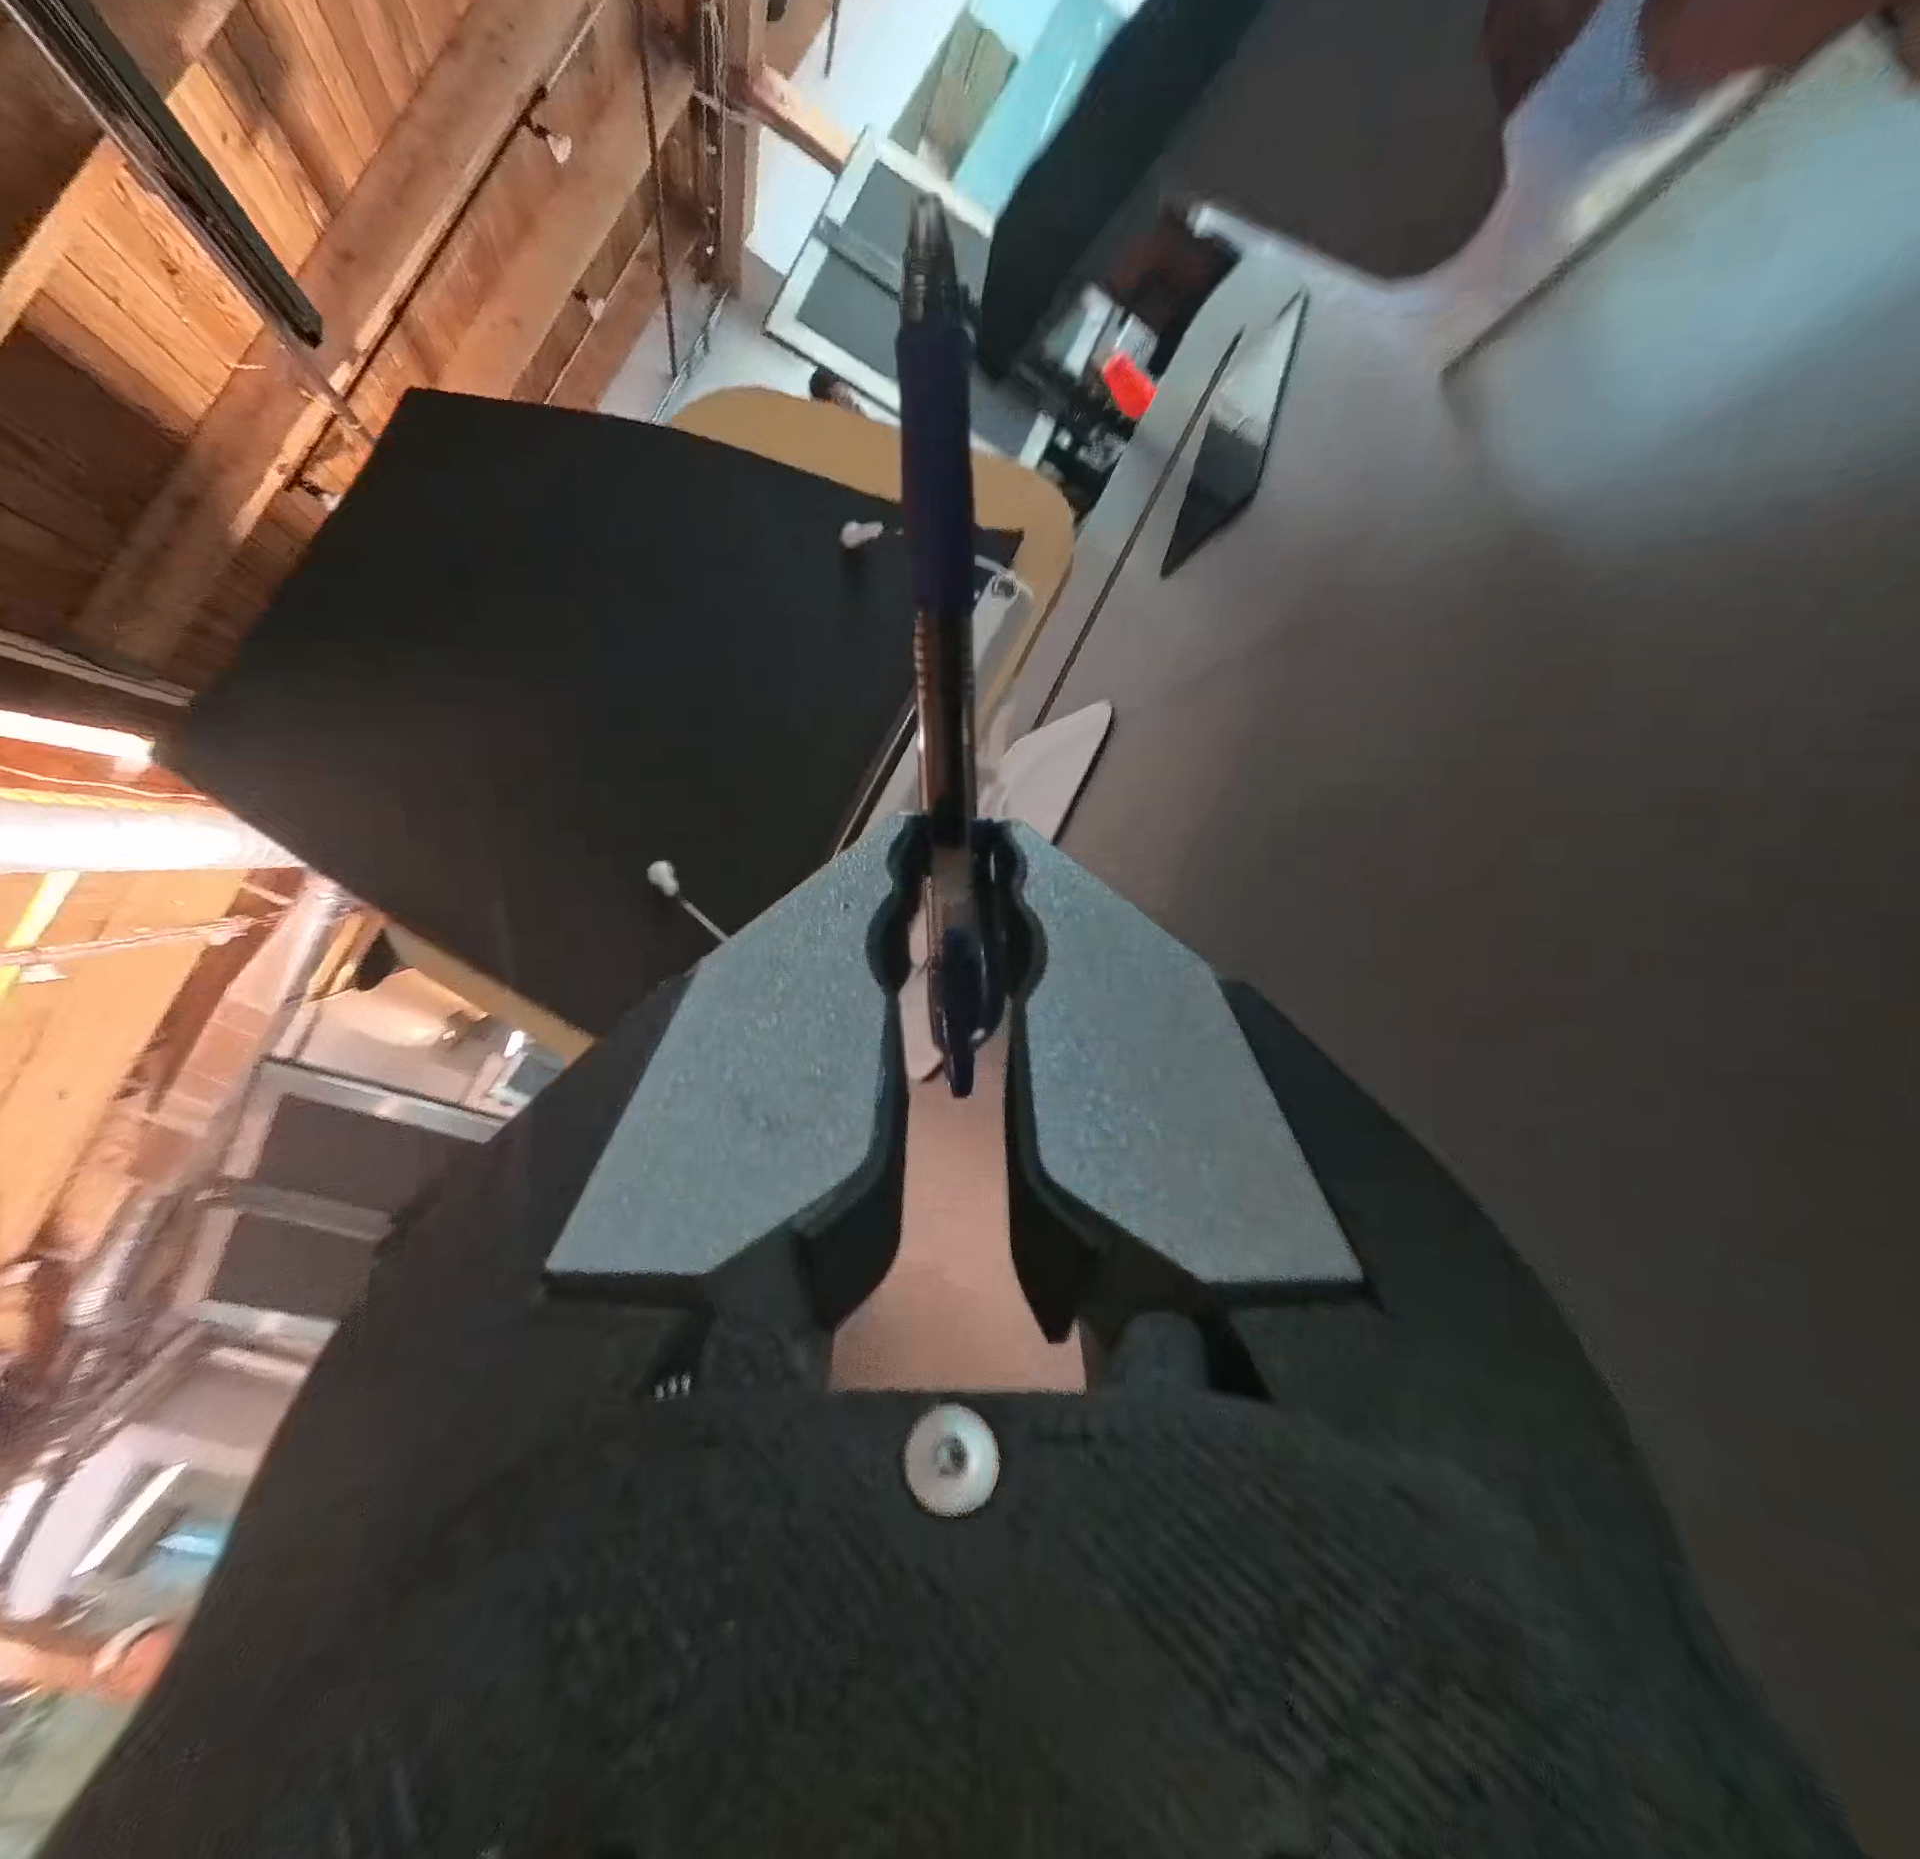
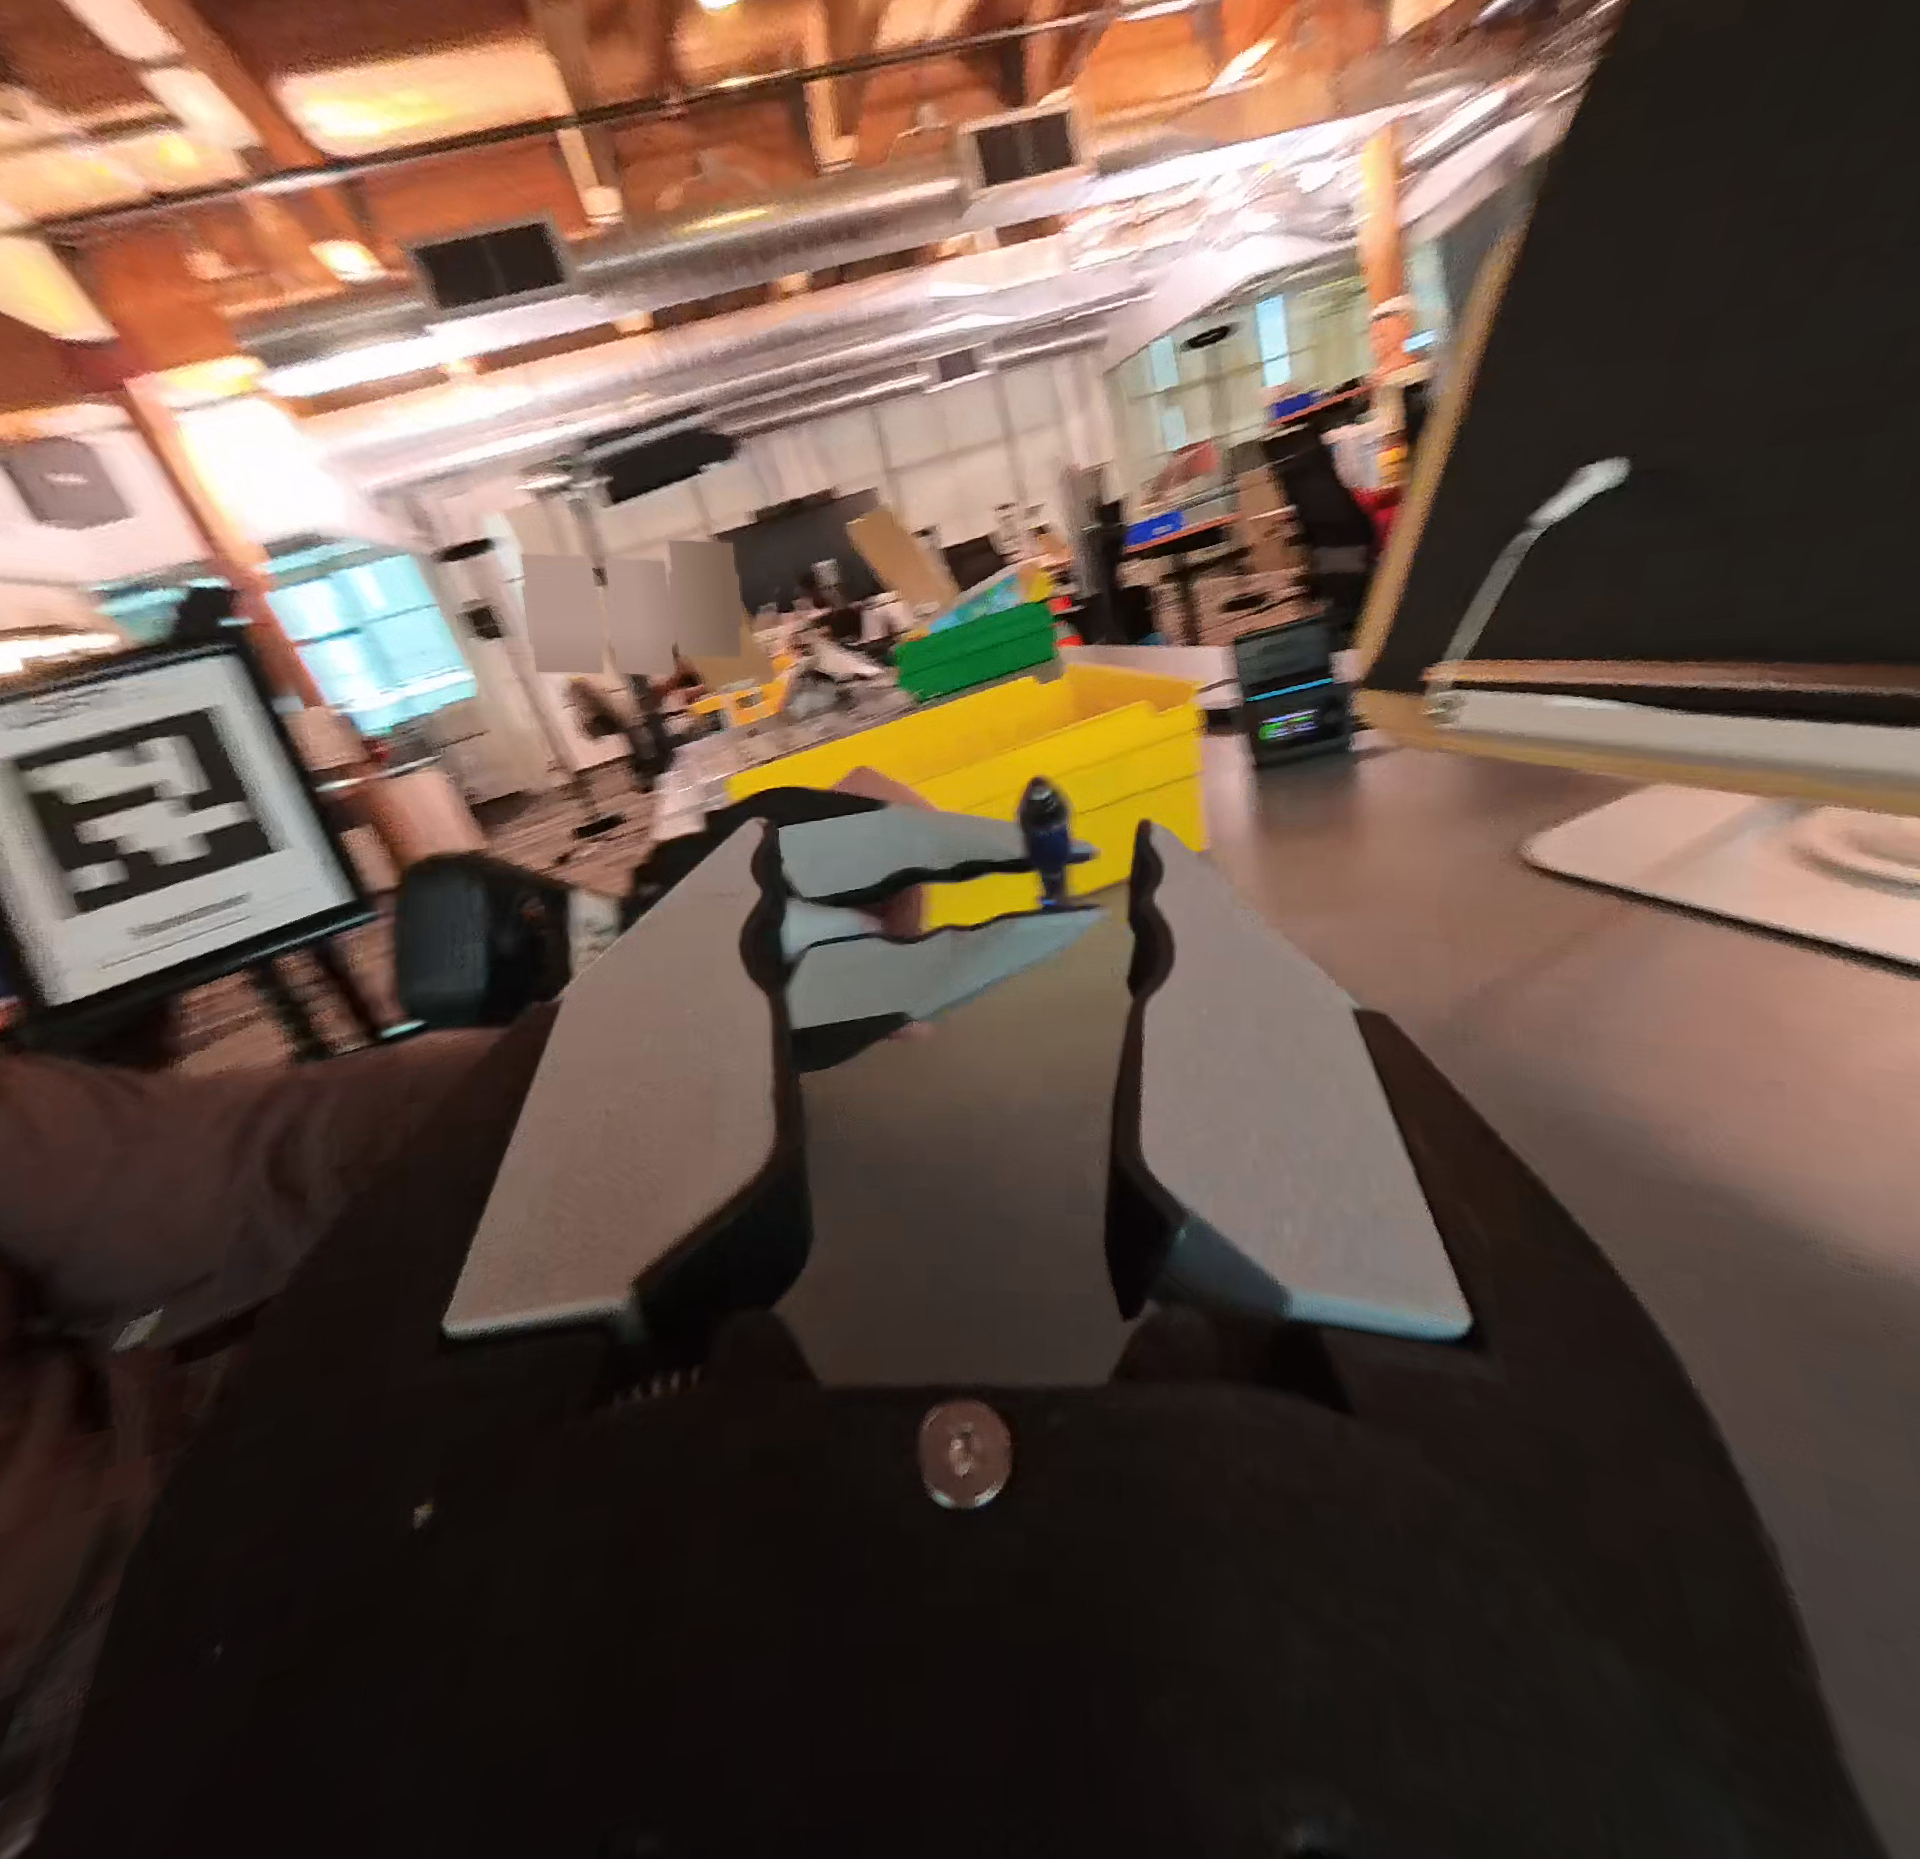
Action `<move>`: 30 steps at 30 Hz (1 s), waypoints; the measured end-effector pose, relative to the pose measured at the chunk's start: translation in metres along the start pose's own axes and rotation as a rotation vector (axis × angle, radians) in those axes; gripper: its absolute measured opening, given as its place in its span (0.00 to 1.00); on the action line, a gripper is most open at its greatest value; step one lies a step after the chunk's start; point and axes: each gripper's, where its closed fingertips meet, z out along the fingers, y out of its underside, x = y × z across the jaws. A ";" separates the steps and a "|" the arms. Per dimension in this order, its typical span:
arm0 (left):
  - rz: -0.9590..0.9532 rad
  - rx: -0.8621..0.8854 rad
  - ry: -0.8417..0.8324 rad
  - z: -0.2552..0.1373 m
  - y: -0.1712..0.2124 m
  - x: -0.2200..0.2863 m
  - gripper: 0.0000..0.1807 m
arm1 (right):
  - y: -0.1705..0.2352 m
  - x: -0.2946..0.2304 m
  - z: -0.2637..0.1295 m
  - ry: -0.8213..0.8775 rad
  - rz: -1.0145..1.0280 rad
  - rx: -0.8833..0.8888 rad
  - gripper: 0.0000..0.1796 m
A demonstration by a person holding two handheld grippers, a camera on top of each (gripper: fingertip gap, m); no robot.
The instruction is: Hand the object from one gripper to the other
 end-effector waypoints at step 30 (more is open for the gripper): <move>0.191 -0.113 0.019 0.007 0.014 0.019 0.13 | 0.076 0.074 -0.013 0.532 -0.377 -0.573 0.04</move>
